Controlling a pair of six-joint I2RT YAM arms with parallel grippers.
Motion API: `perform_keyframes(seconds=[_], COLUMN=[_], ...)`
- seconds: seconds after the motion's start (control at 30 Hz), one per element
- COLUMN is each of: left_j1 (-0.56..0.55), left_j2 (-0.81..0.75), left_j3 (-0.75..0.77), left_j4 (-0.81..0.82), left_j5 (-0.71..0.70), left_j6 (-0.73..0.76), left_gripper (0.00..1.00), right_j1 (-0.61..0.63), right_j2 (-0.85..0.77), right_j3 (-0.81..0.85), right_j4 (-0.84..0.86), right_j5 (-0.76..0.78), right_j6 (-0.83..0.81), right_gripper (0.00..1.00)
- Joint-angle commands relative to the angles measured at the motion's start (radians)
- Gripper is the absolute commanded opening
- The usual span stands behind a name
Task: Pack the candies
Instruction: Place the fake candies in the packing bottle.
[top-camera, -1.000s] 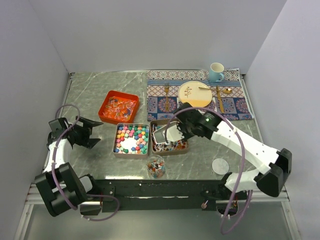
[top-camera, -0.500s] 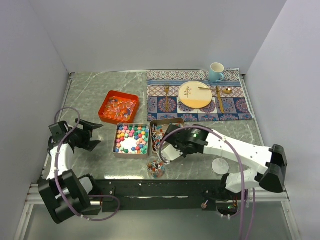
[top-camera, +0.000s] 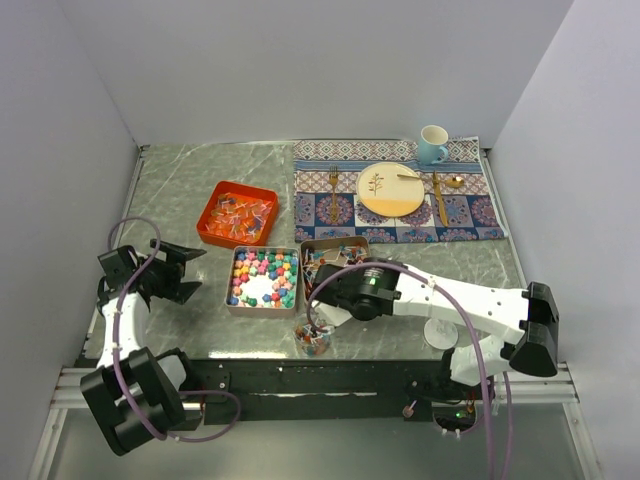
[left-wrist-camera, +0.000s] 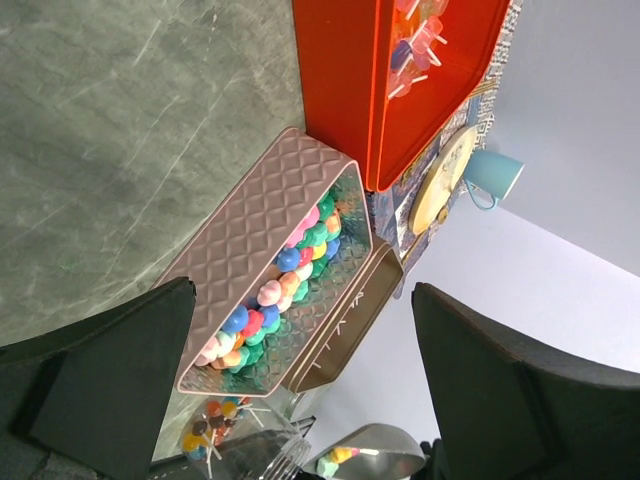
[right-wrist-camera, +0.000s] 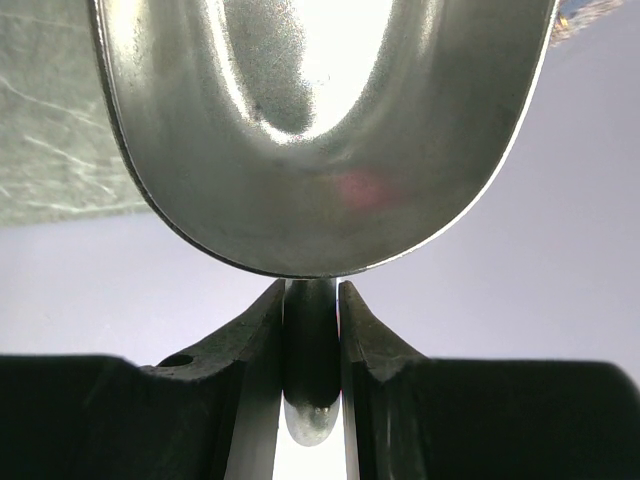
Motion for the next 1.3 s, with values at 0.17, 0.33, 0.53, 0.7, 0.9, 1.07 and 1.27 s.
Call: perform_keyframes(seconds=[0.17, 0.33, 0.53, 0.7, 0.9, 1.07, 1.27], left_j1=[0.004, 0.004, 0.006, 0.004, -0.022, -0.164, -0.209], left_j2=[-0.050, -0.069, -0.084, -0.086, -0.081, -0.096, -0.055], left_j3=[0.010, -0.003, -0.004, 0.000, 0.040, 0.071, 0.059], left_j4=[0.027, 0.024, 0.015, 0.012, 0.125, 0.407, 0.673], left_j5=[0.023, 0.026, 0.026, 0.036, 0.141, 0.324, 0.494], left_j6=[-0.013, -0.021, -0.018, -0.019, -0.022, -0.058, -0.076], left_gripper=[0.97, 0.96, 0.96, 0.97, 0.96, 0.96, 0.96], right_j1=[0.080, 0.109, 0.143, 0.160, 0.120, -0.070, -0.256], right_j2=[0.062, 0.117, 0.125, 0.117, 0.103, 0.235, 0.323], right_j3=[0.111, 0.136, 0.144, 0.116, 0.199, 0.641, 0.723], right_j4=[-0.104, -0.164, -0.192, -0.194, -0.194, -0.194, -0.074], right_j5=[0.139, 0.188, 0.216, 0.236, 0.217, -0.098, -0.381], right_j6=[0.064, 0.116, 0.106, 0.103, 0.087, 0.193, 0.290], right_gripper=[0.00, 0.00, 0.00, 0.00, 0.00, 0.00, 0.00])
